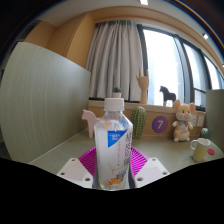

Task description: Pour water

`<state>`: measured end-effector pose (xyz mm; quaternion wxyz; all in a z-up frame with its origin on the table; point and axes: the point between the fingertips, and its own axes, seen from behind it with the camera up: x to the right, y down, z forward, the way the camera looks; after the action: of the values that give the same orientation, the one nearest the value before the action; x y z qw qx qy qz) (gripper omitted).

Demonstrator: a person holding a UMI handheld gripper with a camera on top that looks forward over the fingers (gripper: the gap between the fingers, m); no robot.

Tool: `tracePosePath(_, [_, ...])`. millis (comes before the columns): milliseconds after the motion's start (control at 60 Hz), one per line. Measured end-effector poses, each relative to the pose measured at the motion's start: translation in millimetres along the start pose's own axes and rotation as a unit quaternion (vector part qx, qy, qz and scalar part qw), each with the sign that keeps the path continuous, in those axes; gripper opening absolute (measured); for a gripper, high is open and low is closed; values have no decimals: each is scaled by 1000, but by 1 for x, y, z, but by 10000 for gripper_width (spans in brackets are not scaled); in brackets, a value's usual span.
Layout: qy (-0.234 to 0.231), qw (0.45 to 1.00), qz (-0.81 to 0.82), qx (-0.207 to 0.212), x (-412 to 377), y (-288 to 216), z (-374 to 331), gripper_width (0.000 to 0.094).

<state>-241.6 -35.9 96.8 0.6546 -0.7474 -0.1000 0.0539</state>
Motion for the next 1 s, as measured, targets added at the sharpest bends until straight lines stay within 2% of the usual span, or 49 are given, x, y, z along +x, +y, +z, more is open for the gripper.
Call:
tracePosePath(50, [-2, 1000, 4, 6, 1, 0, 0, 362])
tracePosePath(283, [3, 999, 43, 1, 22, -1, -2, 361])
tracePosePath(500, [10, 962, 269, 36, 114, -38, 3, 362])
tracePosePath(683, [8, 868, 490, 80, 200, -58, 7, 362])
tracePosePath(833, [-15, 756, 639, 139, 262, -75, 15, 361])
tracePosePath(1000, [-29, 622, 764, 169, 301, -78, 26, 360])
